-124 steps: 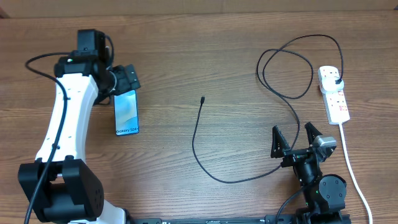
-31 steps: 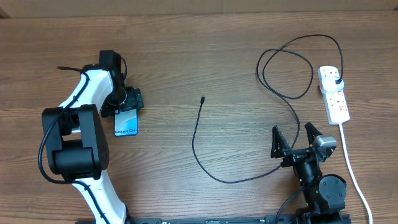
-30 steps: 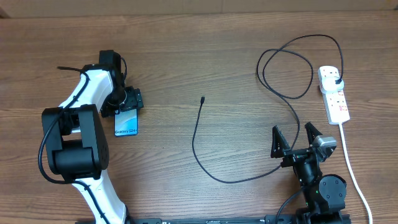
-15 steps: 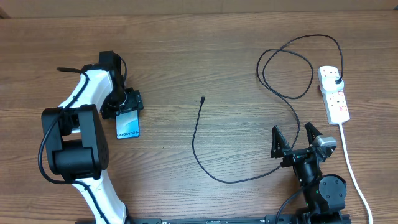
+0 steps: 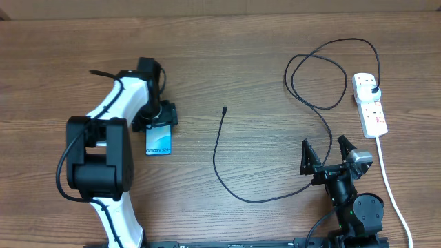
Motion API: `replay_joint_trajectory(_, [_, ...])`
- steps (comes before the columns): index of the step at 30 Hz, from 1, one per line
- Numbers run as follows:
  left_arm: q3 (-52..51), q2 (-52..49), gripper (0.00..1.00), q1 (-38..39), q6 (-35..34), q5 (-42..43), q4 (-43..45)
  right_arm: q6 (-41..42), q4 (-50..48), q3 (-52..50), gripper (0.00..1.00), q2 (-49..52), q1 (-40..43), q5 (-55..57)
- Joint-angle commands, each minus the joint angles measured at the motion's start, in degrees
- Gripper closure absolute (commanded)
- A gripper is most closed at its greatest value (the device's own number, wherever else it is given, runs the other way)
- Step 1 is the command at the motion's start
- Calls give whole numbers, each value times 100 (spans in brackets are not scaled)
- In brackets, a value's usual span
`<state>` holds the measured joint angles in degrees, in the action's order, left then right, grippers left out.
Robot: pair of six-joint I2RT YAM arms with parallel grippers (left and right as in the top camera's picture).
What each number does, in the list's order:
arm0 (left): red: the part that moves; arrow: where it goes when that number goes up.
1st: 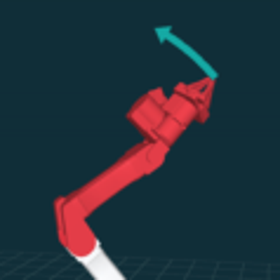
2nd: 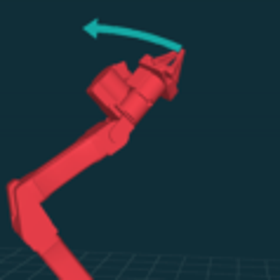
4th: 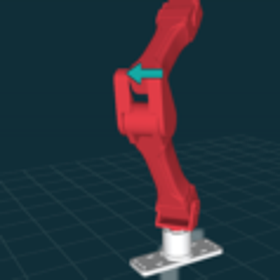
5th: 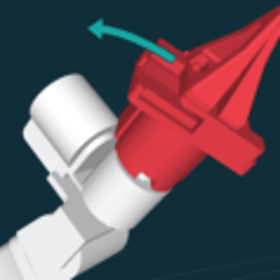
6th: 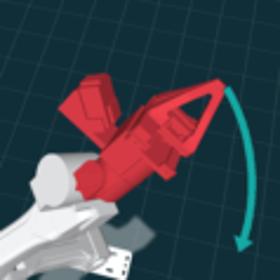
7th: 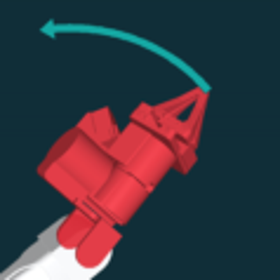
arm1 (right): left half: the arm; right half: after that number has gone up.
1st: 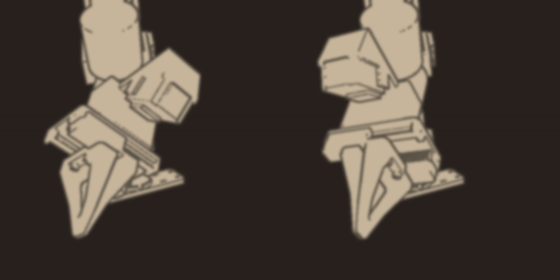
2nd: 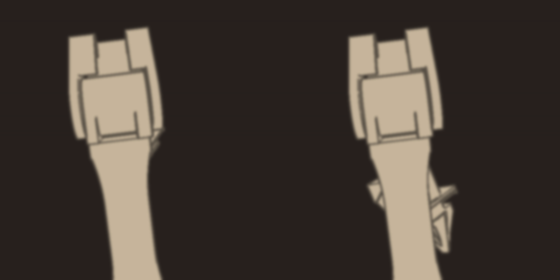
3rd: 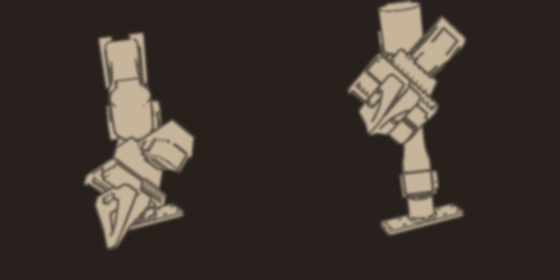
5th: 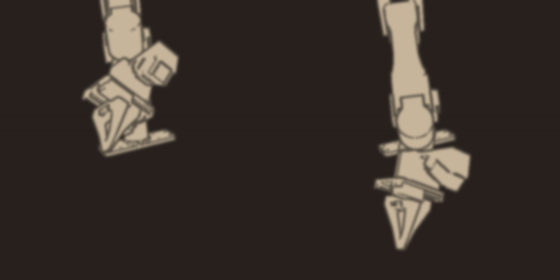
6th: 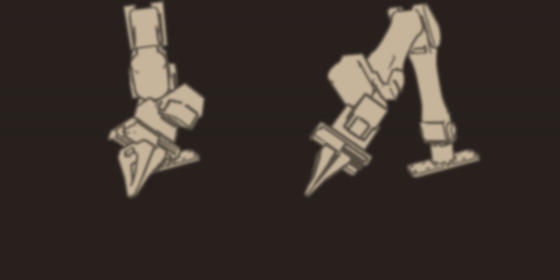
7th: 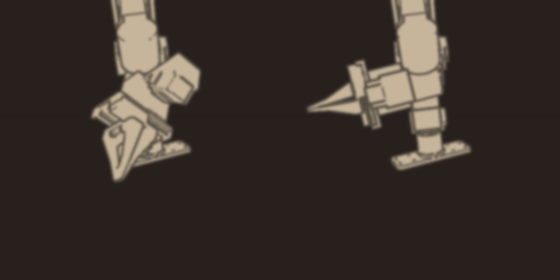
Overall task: Plug charger to phone and switch on socket
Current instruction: 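Drag the phone rightward toward the cable with the left gripper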
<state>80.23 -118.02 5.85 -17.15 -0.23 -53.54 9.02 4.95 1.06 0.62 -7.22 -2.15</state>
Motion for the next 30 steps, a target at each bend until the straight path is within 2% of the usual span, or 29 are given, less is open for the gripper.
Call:
replay_joint_trajectory(1, [-219, -190, 16, 280, -208, 157, 17, 33, -28, -61, 0, -46, -33, -4])
replay_joint_trajectory(30, [-219, -190, 14, 404, -33, 90, 81, 33, -28, -61, 0, -46, -33, -4])
